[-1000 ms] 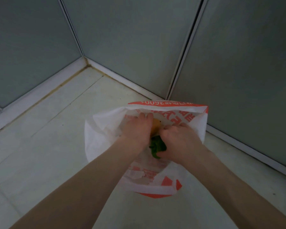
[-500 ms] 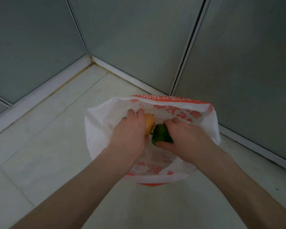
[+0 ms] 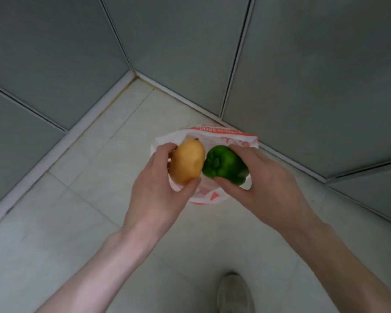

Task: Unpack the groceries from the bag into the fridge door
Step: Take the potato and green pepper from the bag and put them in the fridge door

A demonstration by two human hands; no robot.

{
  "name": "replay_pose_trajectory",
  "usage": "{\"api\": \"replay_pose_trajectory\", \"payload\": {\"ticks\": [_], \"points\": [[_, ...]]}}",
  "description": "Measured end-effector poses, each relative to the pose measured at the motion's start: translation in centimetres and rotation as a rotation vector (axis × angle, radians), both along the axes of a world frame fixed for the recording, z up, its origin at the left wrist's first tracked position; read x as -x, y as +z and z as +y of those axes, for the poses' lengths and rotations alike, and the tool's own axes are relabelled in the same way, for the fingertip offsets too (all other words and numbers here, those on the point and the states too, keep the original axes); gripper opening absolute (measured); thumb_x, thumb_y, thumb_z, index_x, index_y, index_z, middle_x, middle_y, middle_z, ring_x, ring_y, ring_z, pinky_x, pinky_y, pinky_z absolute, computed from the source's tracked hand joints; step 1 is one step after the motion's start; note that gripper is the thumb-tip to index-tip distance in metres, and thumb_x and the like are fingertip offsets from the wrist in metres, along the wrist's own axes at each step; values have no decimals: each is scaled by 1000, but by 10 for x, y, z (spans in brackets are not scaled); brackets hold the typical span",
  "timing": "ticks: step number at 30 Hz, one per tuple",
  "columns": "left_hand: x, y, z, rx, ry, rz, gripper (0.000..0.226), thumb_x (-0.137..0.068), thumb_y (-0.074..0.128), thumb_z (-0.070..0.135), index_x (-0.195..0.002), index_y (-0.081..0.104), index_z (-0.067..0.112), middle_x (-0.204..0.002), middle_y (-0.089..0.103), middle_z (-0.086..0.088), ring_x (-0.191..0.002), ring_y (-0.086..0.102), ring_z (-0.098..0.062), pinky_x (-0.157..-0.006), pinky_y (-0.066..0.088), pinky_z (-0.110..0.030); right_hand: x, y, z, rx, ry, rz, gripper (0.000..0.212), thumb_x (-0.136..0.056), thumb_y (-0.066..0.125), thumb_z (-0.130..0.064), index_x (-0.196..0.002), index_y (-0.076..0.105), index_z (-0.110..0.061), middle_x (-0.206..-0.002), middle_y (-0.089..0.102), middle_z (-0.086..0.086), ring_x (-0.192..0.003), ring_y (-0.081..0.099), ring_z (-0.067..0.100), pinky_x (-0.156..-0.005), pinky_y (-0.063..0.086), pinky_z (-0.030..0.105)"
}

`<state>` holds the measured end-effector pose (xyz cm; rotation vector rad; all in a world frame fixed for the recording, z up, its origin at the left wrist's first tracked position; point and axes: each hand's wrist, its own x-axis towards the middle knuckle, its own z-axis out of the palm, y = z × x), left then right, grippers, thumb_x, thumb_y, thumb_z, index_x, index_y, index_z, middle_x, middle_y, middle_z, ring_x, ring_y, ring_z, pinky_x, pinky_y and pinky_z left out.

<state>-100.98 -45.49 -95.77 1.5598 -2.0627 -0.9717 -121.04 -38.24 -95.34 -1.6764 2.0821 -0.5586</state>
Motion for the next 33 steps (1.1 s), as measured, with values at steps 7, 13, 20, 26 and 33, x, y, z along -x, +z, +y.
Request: {"api": "replay_pose_trajectory", "payload": {"ticks": [7,13,20,26,33], "points": [[-44,200,41,44,39,96,74,-72,91,40,-134,52,29,-119,70,11,-101,71,-5,-93,57,-26,-14,217,24,55,33,-75,61,-92,71,-55,-145,49,-32,-133,63,-13,-113,63,9,-91,53,26],[-86,388,54,74,169,208,81,-72,85,48,-141,49,28,-129,67,7,-107,71,-9,-95,57,-28,-48,418,27,84,10,-166,62,-90,71,-59,-143,53,-33,-135,61,-19,-116,60,1,-100,49,23],[-125,552,82,124,344,359,76,-75,92,25,-140,54,28,-128,70,2,-111,71,-17,-97,59,-45,-93,604,37,231,56,-257,58,-91,75,-51,-142,56,-30,-134,64,-16,-116,62,2,-100,53,30],[-156,661,122,158,357,413,76,-75,91,27,-141,54,28,-127,69,8,-110,71,-13,-96,59,-41,-137,707,51,283,163,-369,65,-94,67,-51,-152,41,-39,-141,61,-13,-120,63,5,-104,53,32],[-200,737,166,320,538,408,75,-74,93,27,-139,56,26,-129,68,9,-112,70,-13,-98,58,-35,-190,758,47,335,366,-538,47,-105,36,-45,-152,37,-44,-141,56,-18,-127,56,0,-106,45,23]]}}
